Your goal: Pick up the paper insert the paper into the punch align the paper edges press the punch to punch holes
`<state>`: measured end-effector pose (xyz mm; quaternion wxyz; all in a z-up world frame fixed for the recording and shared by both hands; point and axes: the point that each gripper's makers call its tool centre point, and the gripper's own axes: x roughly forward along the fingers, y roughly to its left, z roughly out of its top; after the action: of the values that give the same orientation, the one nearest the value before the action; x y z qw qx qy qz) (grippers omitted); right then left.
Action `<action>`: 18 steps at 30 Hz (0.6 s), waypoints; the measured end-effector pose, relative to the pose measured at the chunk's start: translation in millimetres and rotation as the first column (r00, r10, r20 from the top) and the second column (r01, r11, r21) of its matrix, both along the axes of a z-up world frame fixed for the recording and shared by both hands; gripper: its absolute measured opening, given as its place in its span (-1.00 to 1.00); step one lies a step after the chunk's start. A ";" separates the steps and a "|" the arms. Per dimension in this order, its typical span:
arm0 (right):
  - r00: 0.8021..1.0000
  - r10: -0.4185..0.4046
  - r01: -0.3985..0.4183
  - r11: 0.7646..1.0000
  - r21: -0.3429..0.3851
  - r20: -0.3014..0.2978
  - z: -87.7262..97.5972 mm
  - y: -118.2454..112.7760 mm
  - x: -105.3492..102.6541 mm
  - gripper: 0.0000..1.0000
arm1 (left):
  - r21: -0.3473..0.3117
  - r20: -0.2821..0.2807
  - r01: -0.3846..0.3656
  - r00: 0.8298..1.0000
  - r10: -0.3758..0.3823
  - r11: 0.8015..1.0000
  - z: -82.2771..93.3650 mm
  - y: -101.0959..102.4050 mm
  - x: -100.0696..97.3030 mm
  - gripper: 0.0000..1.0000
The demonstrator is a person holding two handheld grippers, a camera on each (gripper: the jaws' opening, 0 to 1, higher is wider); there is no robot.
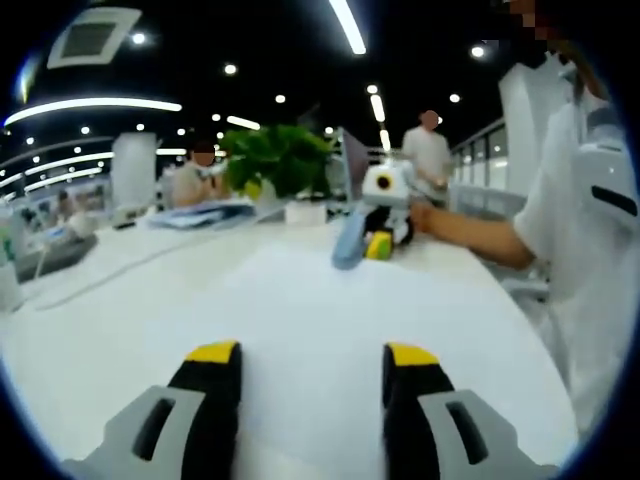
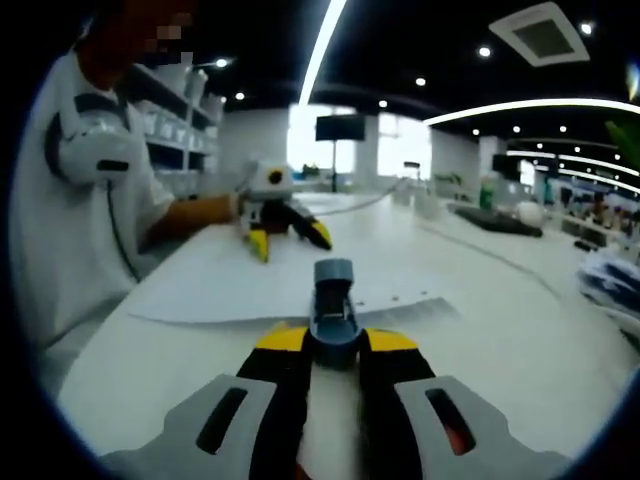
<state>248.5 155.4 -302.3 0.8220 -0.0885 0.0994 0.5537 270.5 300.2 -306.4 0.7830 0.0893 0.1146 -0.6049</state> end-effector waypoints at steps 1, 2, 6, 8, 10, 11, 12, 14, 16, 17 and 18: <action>1.000 0.007 -0.007 1.000 -0.001 0.000 0.0 0.8 -1.8 -0.56 | 0.000 0.000 0.000 1.000 0.000 1.000 -0.1 0.9 1.1 0.14; 1.000 0.009 -0.009 1.000 -0.002 0.000 -0.2 1.0 -2.6 -0.56 | 0.000 0.000 0.000 1.000 0.000 1.000 -0.1 1.4 1.5 0.14; 1.000 0.009 -0.009 1.000 -0.001 -0.003 -0.7 -0.8 -1.8 -0.56 | 0.000 0.000 0.000 1.000 0.000 1.000 -0.3 3.8 4.6 0.14; 1.000 0.010 -0.010 1.000 -0.003 -0.001 -0.6 -0.5 -1.9 -0.56 | 0.000 0.000 0.000 1.000 0.000 1.000 -0.4 4.6 5.4 0.14; 1.000 0.012 -0.012 1.000 -0.002 -0.003 -0.6 0.0 -2.8 -0.56 | 0.000 0.000 0.000 1.000 0.000 1.000 -0.4 4.7 5.6 0.14; 1.000 0.012 -0.012 1.000 -0.002 -0.004 -0.7 0.1 -3.1 -0.56 | 0.000 0.000 0.000 1.000 0.000 1.000 -0.5 4.8 5.7 0.14; 1.000 0.011 -0.011 1.000 -0.001 -0.003 -0.5 0.0 -2.9 -0.56 | 0.000 0.000 0.000 1.000 0.000 1.000 -0.4 4.5 5.9 0.14; 1.000 0.011 -0.011 1.000 -0.002 -0.002 -0.7 -0.3 -2.6 -0.56 | 0.000 0.000 0.000 1.000 0.000 1.000 -0.5 4.3 6.2 0.14; 1.000 0.010 -0.010 1.000 -0.004 0.000 -0.9 -0.5 -2.2 -0.56 | 0.001 0.001 -0.001 1.000 0.001 1.000 -0.5 4.3 6.6 0.14; 1.000 0.009 -0.009 1.000 -0.002 -0.001 -0.6 -1.2 -1.7 -0.56 | 0.001 0.001 -0.001 1.000 0.001 1.000 -0.5 4.6 7.1 0.14; 1.000 0.009 -0.009 1.000 0.000 -0.001 -0.4 -1.4 -1.6 -0.56 | 0.000 0.001 -0.002 1.000 0.002 1.000 -0.6 4.6 7.1 0.14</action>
<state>246.9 154.0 -302.7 0.8195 -0.0889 0.0995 0.5573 277.6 304.8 -306.9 0.7835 0.0896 0.1145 -0.6042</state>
